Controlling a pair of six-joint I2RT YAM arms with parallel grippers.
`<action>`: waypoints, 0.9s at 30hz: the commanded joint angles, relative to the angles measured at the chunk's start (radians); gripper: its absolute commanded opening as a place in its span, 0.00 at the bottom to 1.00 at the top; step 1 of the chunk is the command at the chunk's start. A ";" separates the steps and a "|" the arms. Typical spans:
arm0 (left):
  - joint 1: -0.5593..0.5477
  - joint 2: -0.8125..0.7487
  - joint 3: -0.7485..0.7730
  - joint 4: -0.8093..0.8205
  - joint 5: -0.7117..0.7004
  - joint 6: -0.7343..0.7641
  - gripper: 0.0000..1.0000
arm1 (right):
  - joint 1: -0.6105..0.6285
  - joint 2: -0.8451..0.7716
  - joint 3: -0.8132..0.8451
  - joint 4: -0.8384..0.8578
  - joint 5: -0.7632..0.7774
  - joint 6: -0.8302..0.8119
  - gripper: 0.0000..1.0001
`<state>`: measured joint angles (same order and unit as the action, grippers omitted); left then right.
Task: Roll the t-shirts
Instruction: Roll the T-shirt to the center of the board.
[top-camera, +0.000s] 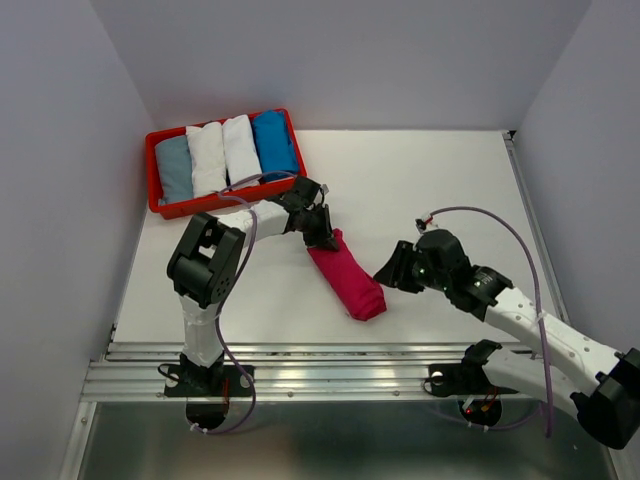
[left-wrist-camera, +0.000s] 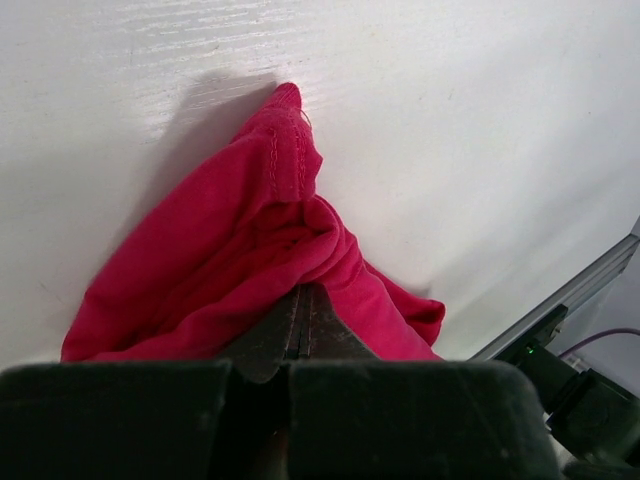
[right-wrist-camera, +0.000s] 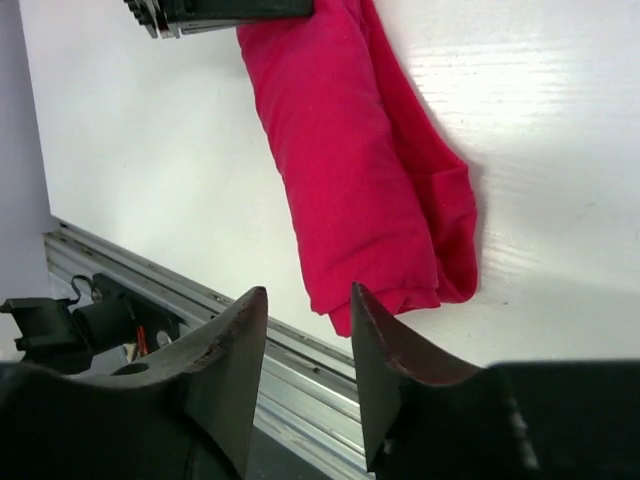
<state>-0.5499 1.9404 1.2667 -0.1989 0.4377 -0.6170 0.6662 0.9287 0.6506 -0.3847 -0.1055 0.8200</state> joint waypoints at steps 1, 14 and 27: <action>-0.001 -0.005 0.039 0.013 0.006 0.025 0.00 | 0.006 0.034 0.075 -0.091 0.079 -0.028 0.39; -0.001 0.015 0.049 0.007 0.009 0.028 0.00 | 0.110 0.327 0.031 0.127 0.035 0.001 0.10; 0.005 -0.052 0.152 -0.091 0.064 0.075 0.00 | 0.176 0.328 0.140 -0.055 0.243 0.007 0.02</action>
<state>-0.5480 1.9812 1.3403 -0.2428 0.4908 -0.5827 0.8165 1.2896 0.6617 -0.3511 0.0509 0.8577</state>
